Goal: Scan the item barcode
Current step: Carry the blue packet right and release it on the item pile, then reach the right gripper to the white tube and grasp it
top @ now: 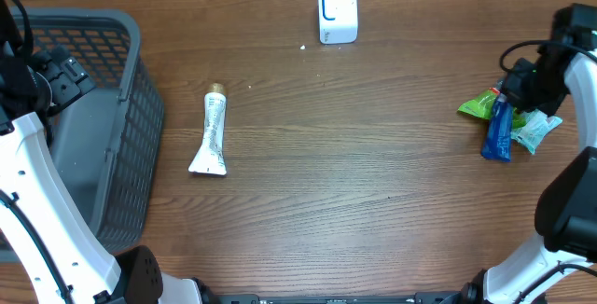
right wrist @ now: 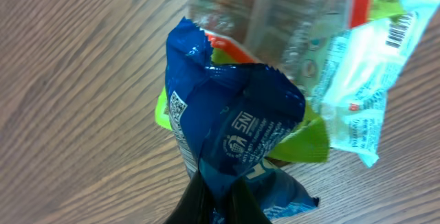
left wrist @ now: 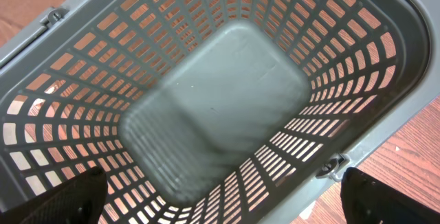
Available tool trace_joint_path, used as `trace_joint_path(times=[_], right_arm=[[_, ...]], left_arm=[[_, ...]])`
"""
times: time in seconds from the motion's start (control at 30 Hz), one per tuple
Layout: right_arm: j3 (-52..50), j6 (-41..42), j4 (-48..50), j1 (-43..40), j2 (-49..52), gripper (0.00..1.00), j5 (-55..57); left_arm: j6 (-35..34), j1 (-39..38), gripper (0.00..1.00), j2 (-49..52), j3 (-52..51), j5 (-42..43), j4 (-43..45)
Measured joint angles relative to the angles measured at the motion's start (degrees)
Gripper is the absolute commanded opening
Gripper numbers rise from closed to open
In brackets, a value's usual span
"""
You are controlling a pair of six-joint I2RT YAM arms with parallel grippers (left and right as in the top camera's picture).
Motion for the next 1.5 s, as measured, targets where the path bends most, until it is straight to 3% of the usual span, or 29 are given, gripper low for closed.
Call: trace_joint_path(times=[0.23, 0.53, 0.57, 0.6, 0.63, 0.67, 0.8, 1.0, 1.2, 1.33, 1.5], right_arm=[[0.0, 1.77, 1.46, -5.88, 0.0, 0.04, -8.02], [0.0, 12.07, 0.42, -15.56, -0.07, 0.04, -11.17], [0.0, 12.92, 0.26, -16.74, -0.07, 0.11, -11.13], [0.0, 13.31, 0.22, -17.27, -0.07, 0.25, -11.13], [0.0, 13.84, 0.15, -17.75, -0.07, 0.47, -11.13], [0.0, 14.12, 0.22, -18.01, -0.07, 0.61, -11.17], [0.0, 13.81, 0.61, -18.14, -0.17, 0.82, -14.08], [0.87, 9.16, -2.19, -17.2, -0.17, 0.86, -21.14], [12.98, 3.34, -11.1, -12.76, -0.37, 0.98, -23.21], [22.16, 0.85, -14.45, -7.13, -0.79, 0.98, -22.93], [23.91, -0.5, -12.59, 1.6, -1.36, 0.97, -23.06]], left_arm=[[0.0, 0.0, 0.99, -0.02, 0.0, 0.0, 0.02], [0.0, 0.0, 1.0, 0.0, 0.0, 0.0, 0.0], [0.0, 0.0, 1.0, 0.0, 0.0, 0.0, 0.02], [0.0, 0.0, 1.0, 0.0, 0.0, 0.0, 0.0], [0.0, 0.0, 1.0, -0.02, 0.0, 0.0, 0.02], [0.0, 0.0, 1.0, -0.02, 0.0, 0.0, 0.0], [0.0, 0.0, 1.0, 0.0, 0.0, 0.0, 0.0], [0.0, 0.0, 1.0, 0.0, 0.0, 0.0, 0.0], [0.0, 0.0, 0.99, -0.02, 0.0, 0.0, 0.0], [0.0, 0.0, 1.0, 0.0, 0.0, 0.0, 0.02], [0.0, 0.0, 1.0, 0.0, 0.0, 0.0, 0.0]])
